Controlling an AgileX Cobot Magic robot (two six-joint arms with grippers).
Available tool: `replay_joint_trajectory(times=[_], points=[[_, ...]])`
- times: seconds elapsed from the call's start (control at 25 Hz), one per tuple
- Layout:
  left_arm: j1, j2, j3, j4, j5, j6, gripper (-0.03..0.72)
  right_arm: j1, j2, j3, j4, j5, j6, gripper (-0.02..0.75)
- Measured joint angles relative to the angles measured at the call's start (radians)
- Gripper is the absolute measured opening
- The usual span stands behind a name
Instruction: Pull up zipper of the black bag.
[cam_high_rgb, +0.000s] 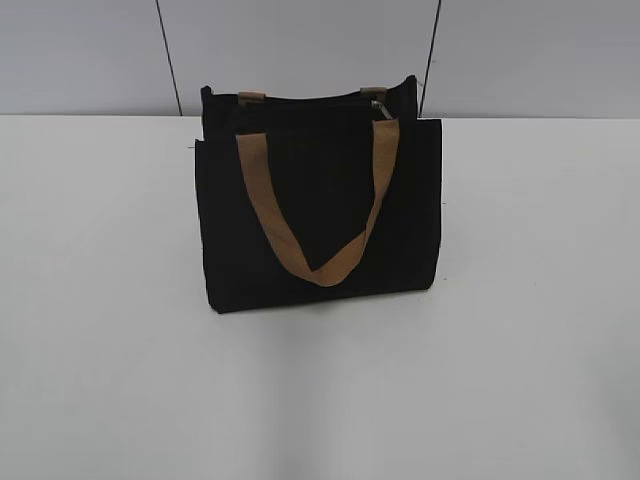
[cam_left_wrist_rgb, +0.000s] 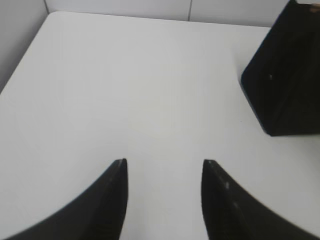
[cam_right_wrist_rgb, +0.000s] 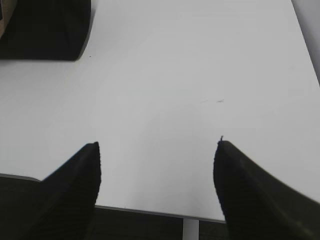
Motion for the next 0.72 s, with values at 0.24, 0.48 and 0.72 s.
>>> replay_joint_trajectory(times=[0.24,0.48,0.72], points=[[0.117,0.000,0.000,0.000,0.000,0.000,0.361,-0.001,0.000,0.000,0.000,0.000,0.000,0.536],[0.138,0.000,0.000,0.000,0.000,0.000,0.343,-0.001,0.000,0.000,0.001,0.000,0.000,0.536],[0.138,0.000,0.000,0.000,0.000,0.000,0.332,-0.001,0.000,0.000,0.001,0.000,0.000,0.536]])
